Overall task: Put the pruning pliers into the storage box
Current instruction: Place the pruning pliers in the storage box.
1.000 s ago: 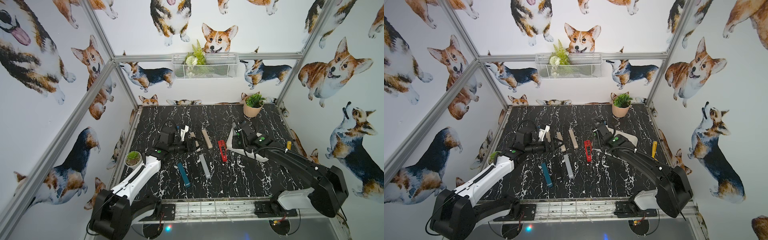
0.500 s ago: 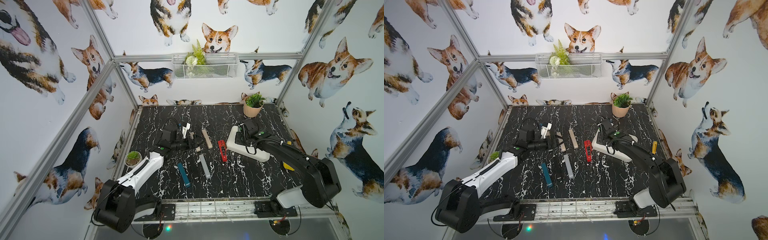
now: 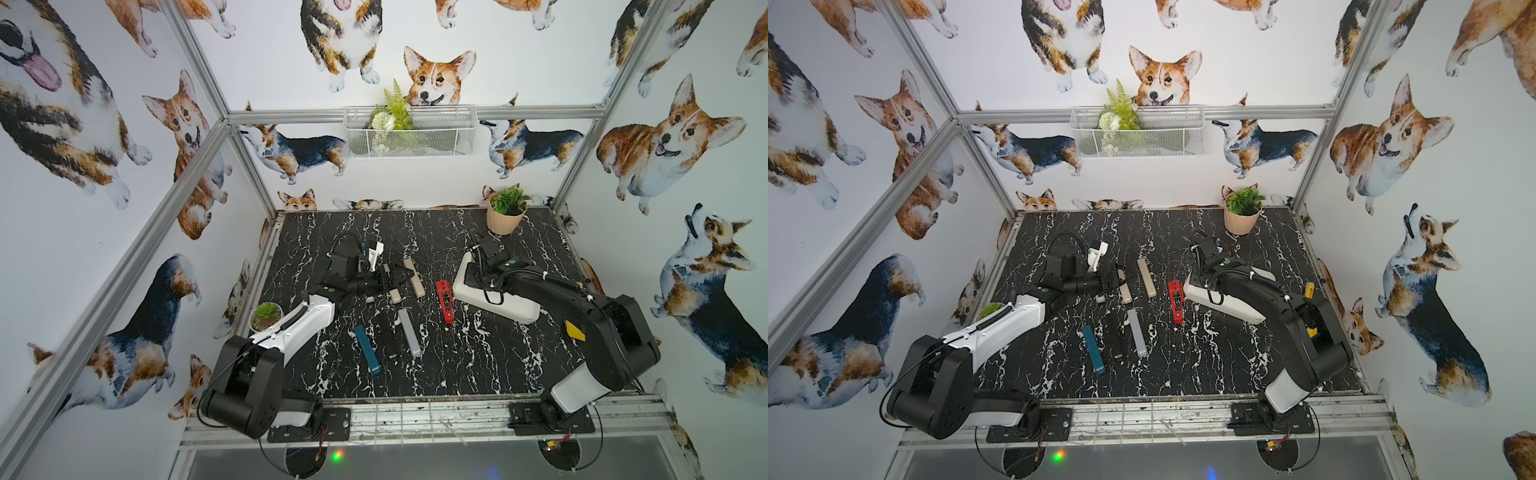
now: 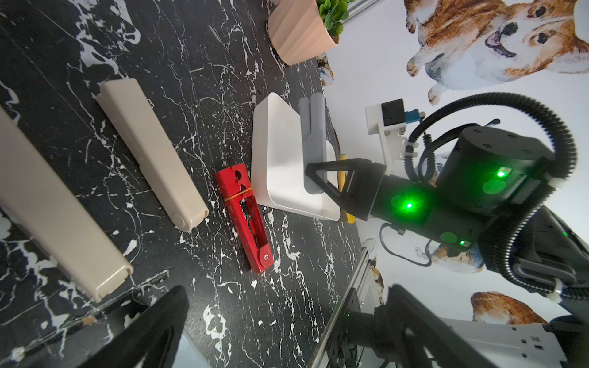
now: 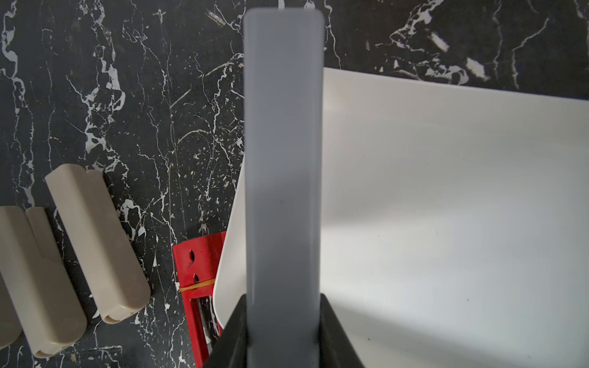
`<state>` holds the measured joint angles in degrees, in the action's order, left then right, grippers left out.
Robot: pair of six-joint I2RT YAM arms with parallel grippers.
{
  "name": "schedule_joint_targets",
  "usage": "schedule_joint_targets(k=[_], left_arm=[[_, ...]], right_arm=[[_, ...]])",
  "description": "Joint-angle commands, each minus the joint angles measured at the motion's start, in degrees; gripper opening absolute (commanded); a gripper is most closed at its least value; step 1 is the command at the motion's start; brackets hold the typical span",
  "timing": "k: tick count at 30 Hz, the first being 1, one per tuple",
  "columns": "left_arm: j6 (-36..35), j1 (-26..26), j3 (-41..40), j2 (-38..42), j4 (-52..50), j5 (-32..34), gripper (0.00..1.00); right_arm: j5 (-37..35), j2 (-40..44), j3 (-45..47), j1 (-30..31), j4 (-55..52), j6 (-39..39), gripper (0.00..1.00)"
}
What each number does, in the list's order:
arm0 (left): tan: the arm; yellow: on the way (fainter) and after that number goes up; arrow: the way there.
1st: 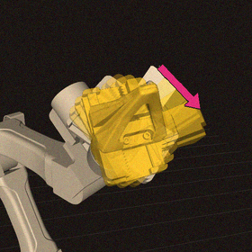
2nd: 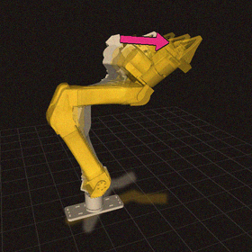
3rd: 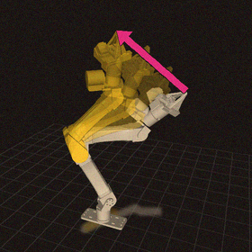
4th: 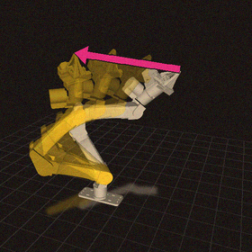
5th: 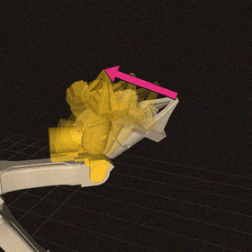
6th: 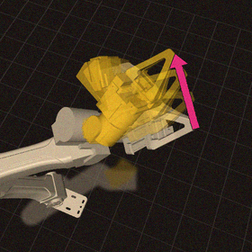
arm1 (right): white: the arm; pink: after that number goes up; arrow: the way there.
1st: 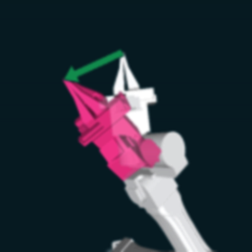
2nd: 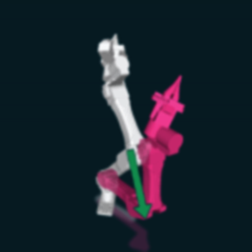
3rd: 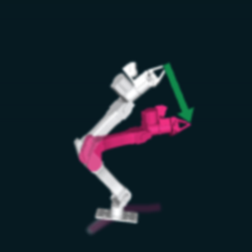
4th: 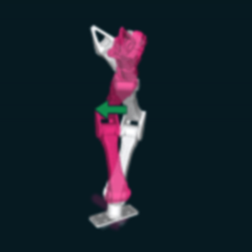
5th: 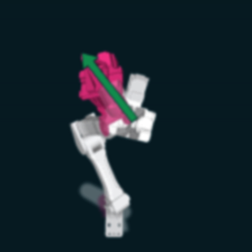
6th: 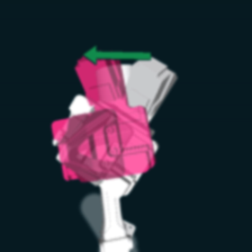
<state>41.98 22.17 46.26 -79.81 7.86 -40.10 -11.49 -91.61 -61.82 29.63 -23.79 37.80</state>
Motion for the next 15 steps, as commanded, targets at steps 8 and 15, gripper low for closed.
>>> schedule_joint_targets(k=[8, 15], left_arm=[[-0.2, 0.5, 1.2, -1.5, 1.0, 1.9, 1.0], [-0.4, 0.8, 0.9, -1.3, 0.8, 1.9, 1.0]], right_arm=[[0.9, -3.6, 0.5, -0.9, 5.1, 0.2, 0.0], [0.9, -4.2, 1.6, -1.1, 6.1, 0.1, 0.0]])
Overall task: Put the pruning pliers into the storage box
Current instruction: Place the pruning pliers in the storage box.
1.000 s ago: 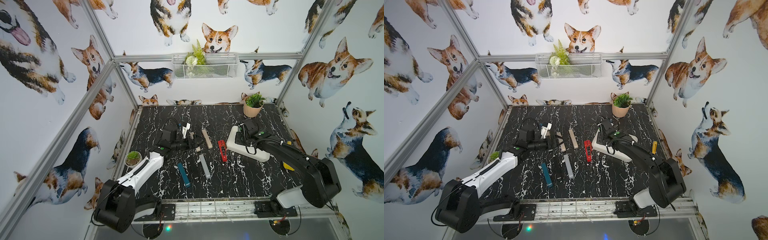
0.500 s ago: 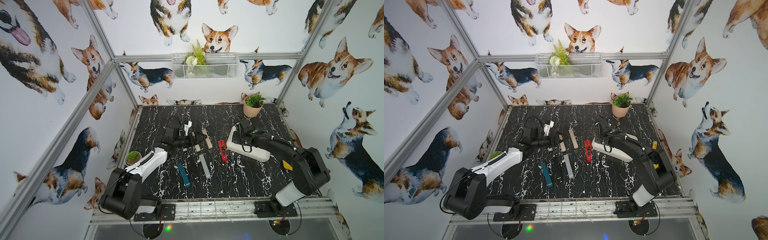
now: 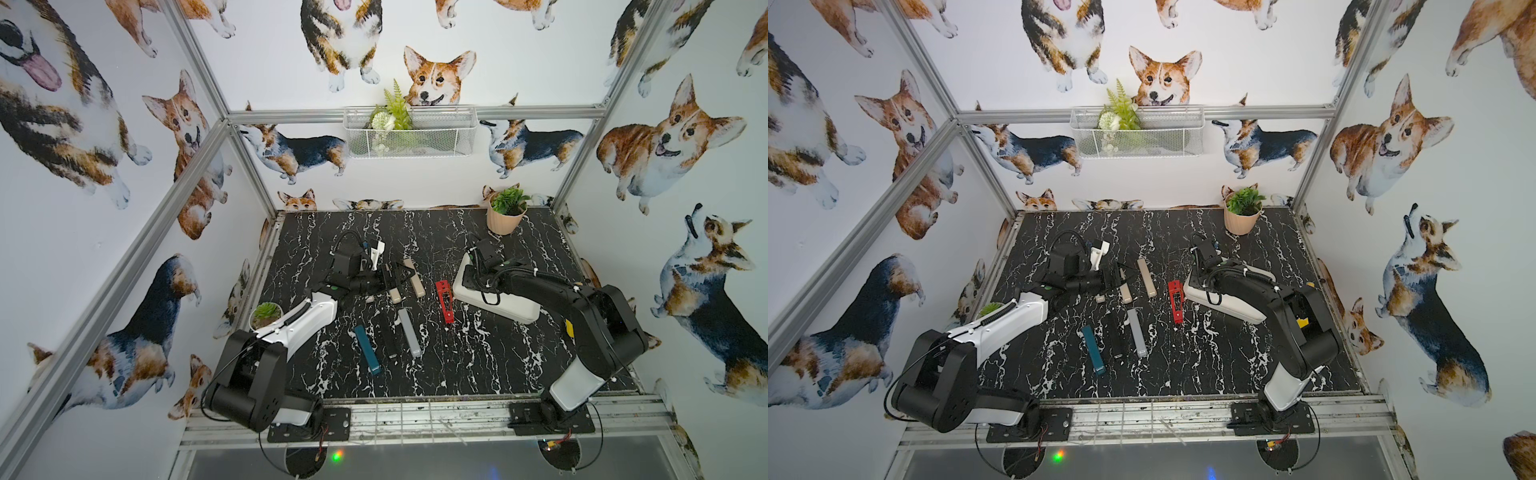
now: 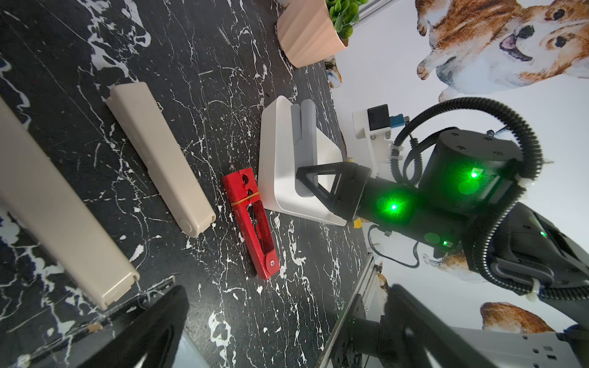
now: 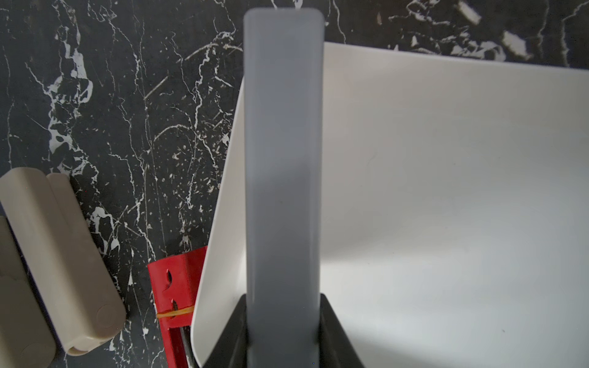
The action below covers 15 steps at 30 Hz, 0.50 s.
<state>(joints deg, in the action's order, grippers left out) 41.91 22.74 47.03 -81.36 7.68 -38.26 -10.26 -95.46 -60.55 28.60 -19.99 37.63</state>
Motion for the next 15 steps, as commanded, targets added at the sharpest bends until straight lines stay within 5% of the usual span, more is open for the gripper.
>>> schedule_joint_targets(k=[1, 15], left_arm=[[-0.3, 0.1, 0.0, 0.3, 0.9, 0.1, 1.0], [-1.2, 0.2, -0.9, 2.3, -0.6, 0.9, 1.0]], right_arm=[[-0.4, -0.6, 0.3, -0.1, 2.4, 0.1, 0.0], [0.5, -4.8, -1.7, -0.4, 2.9, -0.3, 0.0]])
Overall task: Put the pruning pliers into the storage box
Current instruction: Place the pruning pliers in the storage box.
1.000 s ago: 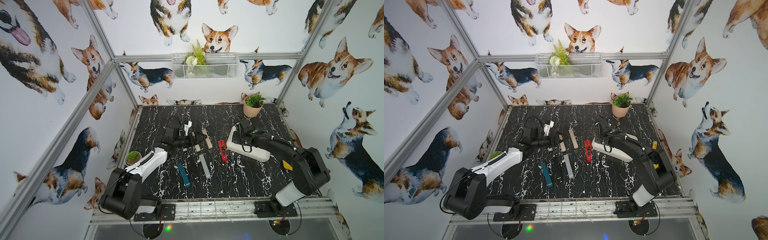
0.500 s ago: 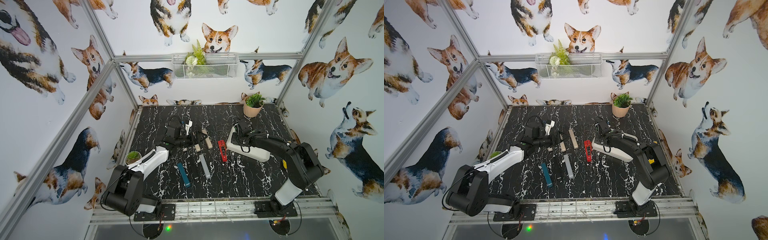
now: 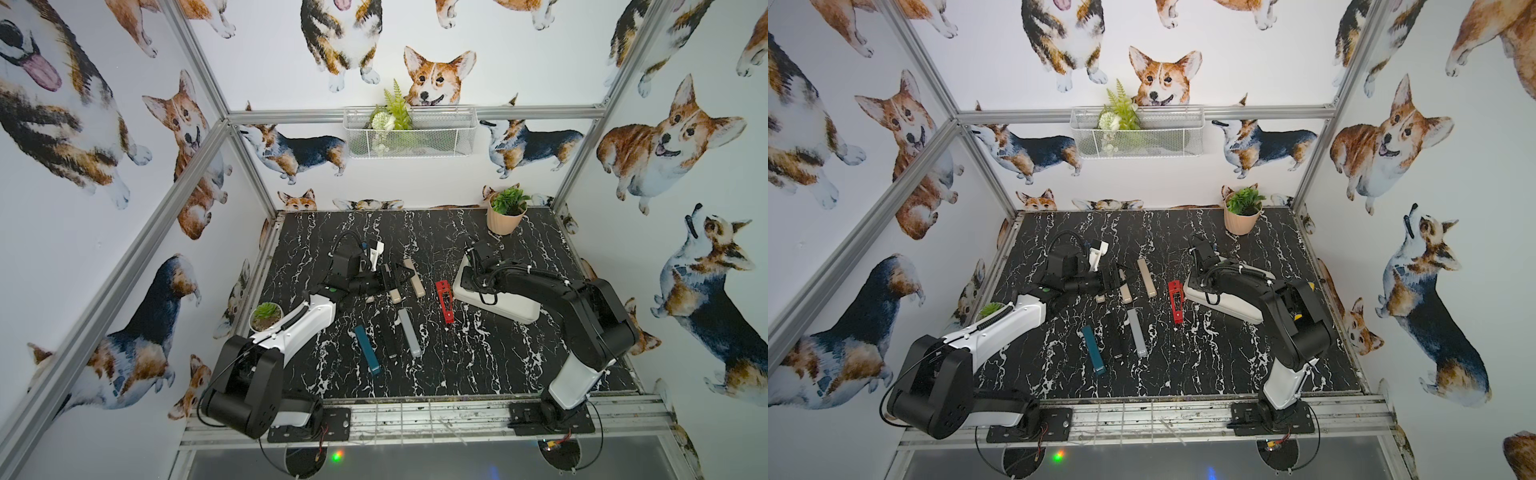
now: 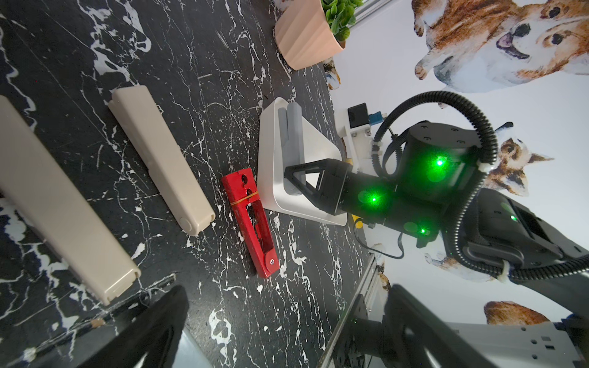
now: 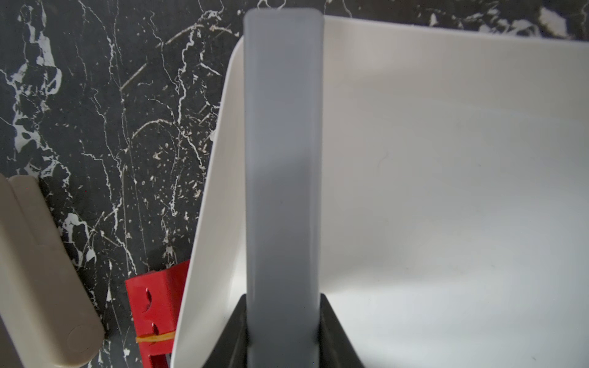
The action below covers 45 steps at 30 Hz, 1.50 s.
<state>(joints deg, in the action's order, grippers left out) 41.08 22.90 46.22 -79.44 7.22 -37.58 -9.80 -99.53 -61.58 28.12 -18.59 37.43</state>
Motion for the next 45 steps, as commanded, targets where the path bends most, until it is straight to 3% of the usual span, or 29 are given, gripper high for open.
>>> schedule_joint_targets(k=[1, 23, 26, 41, 45], left_arm=[[-0.4, 0.0, -0.1, 0.4, -0.3, 0.2, 1.0], [-0.9, 0.1, -0.6, 1.3, -1.3, 0.7, 1.0], [-0.4, 0.0, -0.6, 1.4, -1.1, 0.4, 1.0], [0.2, 0.1, -1.0, 1.6, -0.3, 0.6, 1.0], [0.3, 0.1, -1.3, 1.6, -0.1, 0.6, 1.0]], right_arm=[[0.2, -1.0, -0.8, 0.0, 1.6, -0.1, 0.0], [2.1, -5.7, -1.6, 0.0, 2.9, 0.3, 0.0], [2.5, -5.7, -1.7, 0.1, 3.0, 0.2, 0.05], [3.4, -4.8, -1.3, 0.0, 3.6, -0.6, 0.49], [3.3, -3.8, -0.9, 0.0, 4.0, -0.8, 0.54]])
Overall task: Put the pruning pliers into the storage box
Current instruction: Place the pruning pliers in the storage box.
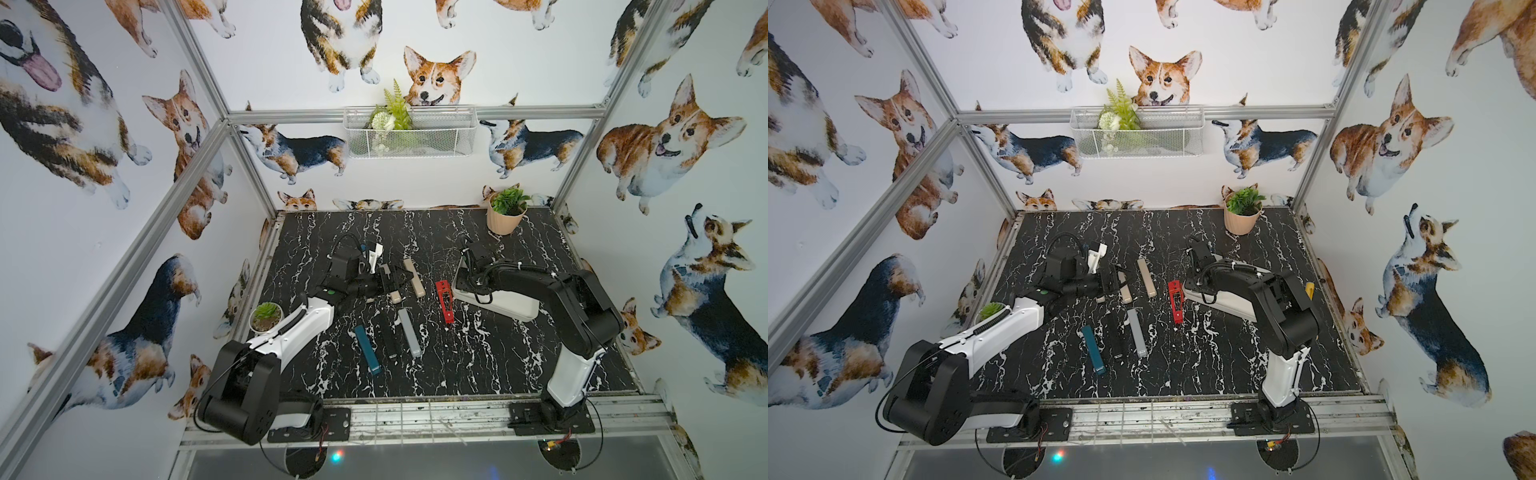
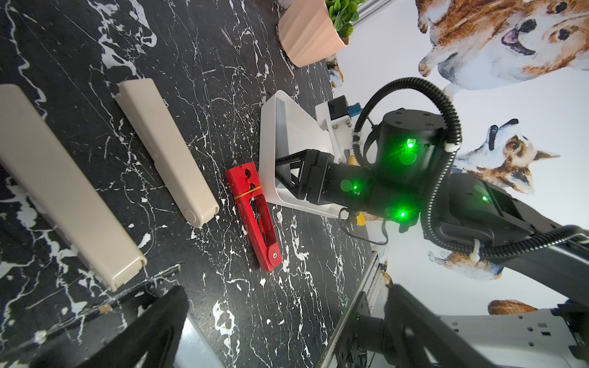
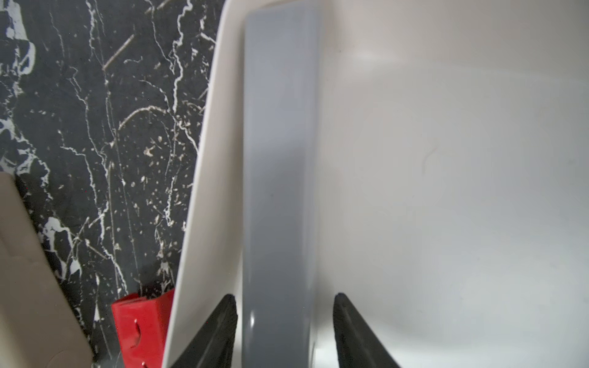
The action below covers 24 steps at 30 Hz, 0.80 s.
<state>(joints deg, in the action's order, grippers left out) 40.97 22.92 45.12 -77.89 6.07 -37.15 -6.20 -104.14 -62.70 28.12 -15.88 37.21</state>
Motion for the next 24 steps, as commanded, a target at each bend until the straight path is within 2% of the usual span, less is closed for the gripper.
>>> schedule_joint_targets(k=[1, 7, 11, 14, 17, 21, 24], left_arm=[[0.4, 0.2, -0.4, 0.0, 1.1, 0.2, 1.0], [0.9, 0.3, -1.1, -0.4, 2.0, 0.2, 1.0], [1.1, 0.6, -1.4, -0.5, 2.4, 0.3, 1.0], [1.1, 0.6, -1.4, -0.5, 2.4, 0.5, 1.0], [1.4, 0.7, -1.5, -0.4, 2.6, 0.5, 1.0], [1.8, 0.8, -1.4, -0.4, 2.9, 0.4, 1.0], [1.6, 0.8, -1.2, -0.4, 2.3, 0.5, 1.0]], right_arm=[[-0.2, 1.2, 0.2, 0.1, 1.3, -0.6, 0.55], [-0.7, 5.0, 1.3, 0.0, 1.6, -1.1, 0.58], [-4.1, 8.3, 2.5, -0.1, 0.5, -2.3, 0.56], [-4.7, 9.3, 3.2, -0.9, 0.1, -2.9, 0.47], [-3.4, 9.6, 4.4, -2.2, 0.8, -2.4, 0.32], [-2.4, 9.5, 6.3, -3.3, 3.0, -1.9, 0.23], [-0.8, 8.6, 7.0, -4.2, 4.4, -1.4, 0.23]])
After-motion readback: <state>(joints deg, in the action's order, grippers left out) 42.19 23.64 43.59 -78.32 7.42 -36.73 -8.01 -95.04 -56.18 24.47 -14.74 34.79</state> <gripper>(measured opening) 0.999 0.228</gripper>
